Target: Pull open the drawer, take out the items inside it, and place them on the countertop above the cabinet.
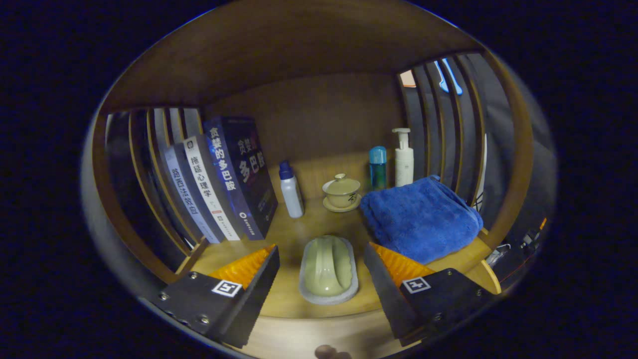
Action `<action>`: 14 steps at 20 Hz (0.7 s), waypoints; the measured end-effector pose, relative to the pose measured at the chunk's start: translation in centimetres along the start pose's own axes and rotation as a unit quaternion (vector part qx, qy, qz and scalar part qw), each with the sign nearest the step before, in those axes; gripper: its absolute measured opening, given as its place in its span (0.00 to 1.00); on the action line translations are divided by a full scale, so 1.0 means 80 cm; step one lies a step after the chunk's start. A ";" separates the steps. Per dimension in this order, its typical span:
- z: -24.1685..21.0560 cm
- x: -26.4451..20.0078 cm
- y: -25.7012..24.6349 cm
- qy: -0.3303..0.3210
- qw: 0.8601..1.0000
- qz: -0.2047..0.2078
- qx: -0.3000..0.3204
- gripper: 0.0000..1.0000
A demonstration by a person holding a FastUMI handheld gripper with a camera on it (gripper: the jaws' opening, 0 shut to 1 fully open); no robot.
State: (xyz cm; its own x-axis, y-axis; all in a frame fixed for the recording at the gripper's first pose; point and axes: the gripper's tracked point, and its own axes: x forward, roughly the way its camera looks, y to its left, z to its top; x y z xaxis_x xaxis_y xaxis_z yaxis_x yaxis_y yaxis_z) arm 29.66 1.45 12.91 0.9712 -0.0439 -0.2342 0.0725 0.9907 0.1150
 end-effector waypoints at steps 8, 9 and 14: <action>-0.002 -0.121 0.002 -0.017 0.999 0.001 -0.028 1.00; -0.006 -0.139 0.005 -0.015 1.000 0.010 -0.025 1.00; -0.020 -0.216 -0.009 -0.049 0.998 0.022 -0.034 1.00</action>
State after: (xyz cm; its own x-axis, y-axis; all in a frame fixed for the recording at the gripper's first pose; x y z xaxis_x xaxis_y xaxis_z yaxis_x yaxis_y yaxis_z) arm 12.47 1.69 15.32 0.9909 -0.0092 -0.1340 0.0170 0.9982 0.0574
